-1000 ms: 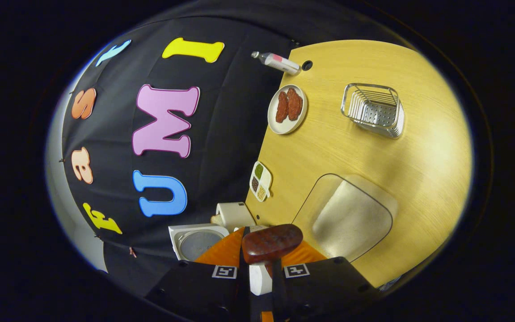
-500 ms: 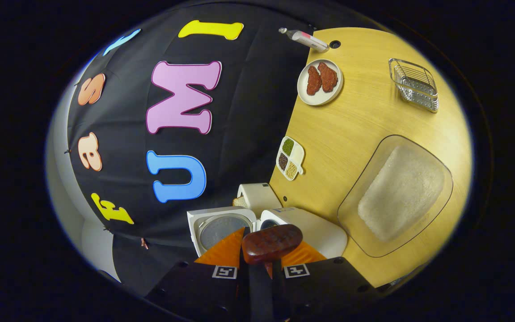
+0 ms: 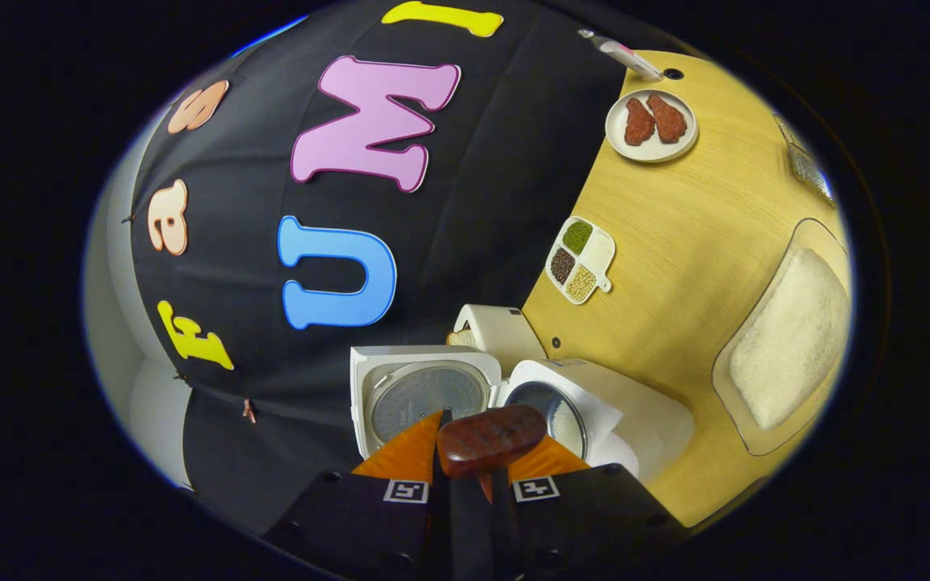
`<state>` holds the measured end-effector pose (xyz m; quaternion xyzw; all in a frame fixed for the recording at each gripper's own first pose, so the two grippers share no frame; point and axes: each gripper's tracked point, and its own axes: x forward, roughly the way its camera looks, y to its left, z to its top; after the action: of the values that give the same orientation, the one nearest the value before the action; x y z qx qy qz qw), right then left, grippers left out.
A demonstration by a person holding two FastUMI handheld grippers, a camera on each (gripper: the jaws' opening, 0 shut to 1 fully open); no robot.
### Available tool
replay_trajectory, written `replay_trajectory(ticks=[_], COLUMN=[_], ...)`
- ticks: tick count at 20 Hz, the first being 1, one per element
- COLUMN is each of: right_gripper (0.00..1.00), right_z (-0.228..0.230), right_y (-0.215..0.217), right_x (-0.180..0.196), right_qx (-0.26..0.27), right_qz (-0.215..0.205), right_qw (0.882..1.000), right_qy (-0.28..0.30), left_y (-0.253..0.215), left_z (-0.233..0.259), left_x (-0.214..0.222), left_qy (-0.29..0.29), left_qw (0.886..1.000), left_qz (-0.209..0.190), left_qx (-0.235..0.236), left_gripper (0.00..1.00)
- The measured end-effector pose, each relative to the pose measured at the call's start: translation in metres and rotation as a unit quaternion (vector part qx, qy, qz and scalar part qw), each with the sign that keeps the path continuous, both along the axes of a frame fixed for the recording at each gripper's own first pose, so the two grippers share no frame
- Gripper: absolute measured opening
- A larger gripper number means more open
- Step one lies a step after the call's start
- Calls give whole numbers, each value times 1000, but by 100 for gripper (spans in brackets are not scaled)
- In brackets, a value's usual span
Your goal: Close the left gripper, press the button to open the rice cooker; take a wooden spoon from the chopstick holder with the right hand, scoop a spoonful of rice and pour it into the rice cooker, then put the wooden spoon back into the chopstick holder.
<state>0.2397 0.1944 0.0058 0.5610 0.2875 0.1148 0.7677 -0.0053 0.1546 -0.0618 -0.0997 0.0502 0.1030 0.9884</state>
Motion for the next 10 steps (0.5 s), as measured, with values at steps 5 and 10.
replay_trajectory(ticks=[5, 10], right_gripper=[23, 23], right_z=[-2, -3], right_y=[43, 69], right_x=[23, 44], right_qx=[-54, -146], right_qz=[19, 35], right_qw=[998, 985], right_qy=[-29, -86], left_y=[17, 28], left_z=[-2, -2], left_x=[0, -1], left_qy=[-4, -3], left_qw=[1000, 999], left_qz=[19, 33], left_qx=[-16, -21], left_gripper=[95, 96])
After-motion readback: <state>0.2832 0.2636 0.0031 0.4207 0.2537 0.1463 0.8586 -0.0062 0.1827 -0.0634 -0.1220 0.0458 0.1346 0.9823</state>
